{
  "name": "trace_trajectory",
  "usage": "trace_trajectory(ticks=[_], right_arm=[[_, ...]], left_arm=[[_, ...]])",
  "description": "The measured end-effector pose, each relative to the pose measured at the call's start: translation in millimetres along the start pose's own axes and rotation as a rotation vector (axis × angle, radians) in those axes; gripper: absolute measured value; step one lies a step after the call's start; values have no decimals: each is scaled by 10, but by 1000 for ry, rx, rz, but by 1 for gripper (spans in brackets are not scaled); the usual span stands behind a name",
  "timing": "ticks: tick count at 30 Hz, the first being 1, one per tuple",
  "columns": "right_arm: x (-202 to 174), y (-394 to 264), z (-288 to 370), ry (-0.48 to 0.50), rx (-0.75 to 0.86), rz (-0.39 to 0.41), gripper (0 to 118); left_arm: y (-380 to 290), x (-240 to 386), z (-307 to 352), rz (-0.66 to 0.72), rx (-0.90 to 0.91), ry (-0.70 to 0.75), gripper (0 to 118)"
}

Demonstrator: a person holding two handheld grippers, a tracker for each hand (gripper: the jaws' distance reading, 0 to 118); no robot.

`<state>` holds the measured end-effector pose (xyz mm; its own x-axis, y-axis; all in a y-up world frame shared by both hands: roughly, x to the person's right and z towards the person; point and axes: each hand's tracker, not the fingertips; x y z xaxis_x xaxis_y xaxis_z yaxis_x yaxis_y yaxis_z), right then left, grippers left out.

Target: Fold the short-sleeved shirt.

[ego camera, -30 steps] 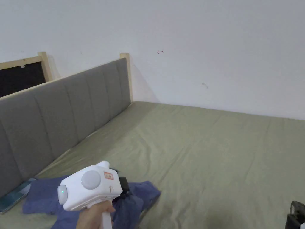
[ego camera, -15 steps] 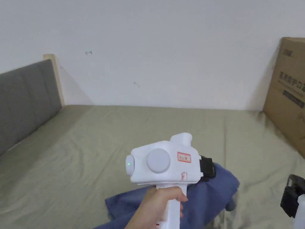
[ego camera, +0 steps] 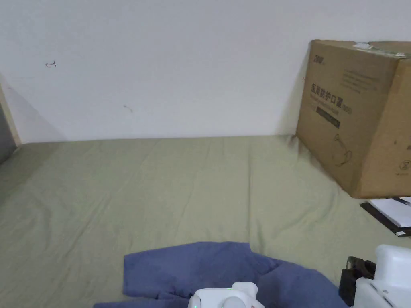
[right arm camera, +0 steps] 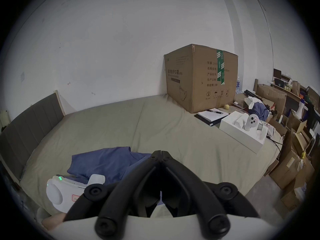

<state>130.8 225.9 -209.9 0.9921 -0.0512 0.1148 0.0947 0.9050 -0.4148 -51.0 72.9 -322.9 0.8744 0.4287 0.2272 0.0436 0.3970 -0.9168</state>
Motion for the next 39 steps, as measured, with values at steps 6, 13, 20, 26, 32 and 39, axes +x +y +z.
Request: trace_trajectory(ticks=[6,13,20,26,32,39], right_arm=[[-186,31,-17,40,5,34,0],[-632,-4,-67,121,-1,104,0],[-1128,-141,-107,226,-46,178,0],[-1357,-221,-192,261,-79,230,0],[-1344,-252,-257,261,-103,241,0],[-1261,-315,-331,240,-153,248,0]], left_arm=[[119,-8,564,-59,147,-61,113],[-128,-727,1499,52,311,-72,22],[-671,-1812,1942,277,302,173,0],[-673,-2450,2165,472,318,323,6],[-247,-2962,2195,568,244,381,102],[-127,-3202,1829,557,64,508,99]])
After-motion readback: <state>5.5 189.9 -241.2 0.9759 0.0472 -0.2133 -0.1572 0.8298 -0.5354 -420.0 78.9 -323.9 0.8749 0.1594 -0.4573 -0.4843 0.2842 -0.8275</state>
